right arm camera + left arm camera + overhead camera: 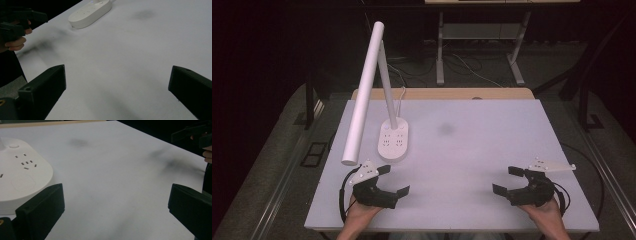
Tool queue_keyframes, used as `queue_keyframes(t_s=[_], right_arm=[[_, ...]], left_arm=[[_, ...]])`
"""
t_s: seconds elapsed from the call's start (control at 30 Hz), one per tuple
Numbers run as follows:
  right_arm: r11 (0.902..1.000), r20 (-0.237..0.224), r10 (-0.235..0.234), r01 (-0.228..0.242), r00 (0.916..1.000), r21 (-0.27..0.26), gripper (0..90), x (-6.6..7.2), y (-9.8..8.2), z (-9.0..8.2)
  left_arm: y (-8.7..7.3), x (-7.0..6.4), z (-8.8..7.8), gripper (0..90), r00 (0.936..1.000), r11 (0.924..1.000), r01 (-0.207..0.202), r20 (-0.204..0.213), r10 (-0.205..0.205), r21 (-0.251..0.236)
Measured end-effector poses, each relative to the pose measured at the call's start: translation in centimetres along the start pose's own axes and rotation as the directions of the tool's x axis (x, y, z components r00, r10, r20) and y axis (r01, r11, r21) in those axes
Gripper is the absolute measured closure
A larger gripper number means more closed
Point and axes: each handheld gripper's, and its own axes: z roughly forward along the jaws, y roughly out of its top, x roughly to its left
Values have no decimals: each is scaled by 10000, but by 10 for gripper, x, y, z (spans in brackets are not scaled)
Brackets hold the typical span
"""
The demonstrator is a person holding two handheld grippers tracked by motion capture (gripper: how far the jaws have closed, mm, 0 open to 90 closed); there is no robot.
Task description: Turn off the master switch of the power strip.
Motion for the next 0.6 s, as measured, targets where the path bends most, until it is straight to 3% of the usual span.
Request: queue_keyframes(t_s=[0.3, 0.6], right_arm=[[10000, -21, 95, -95, 10000, 8, 6, 1, 0, -2], [9999, -48, -96, 96, 9999, 130, 6, 1, 0, 0]], left_arm=[[0, -3, 0, 0, 10000, 10000, -26, 68, 26, 49], [0, -3, -2, 0, 10000, 9999, -66, 69, 65, 128]])
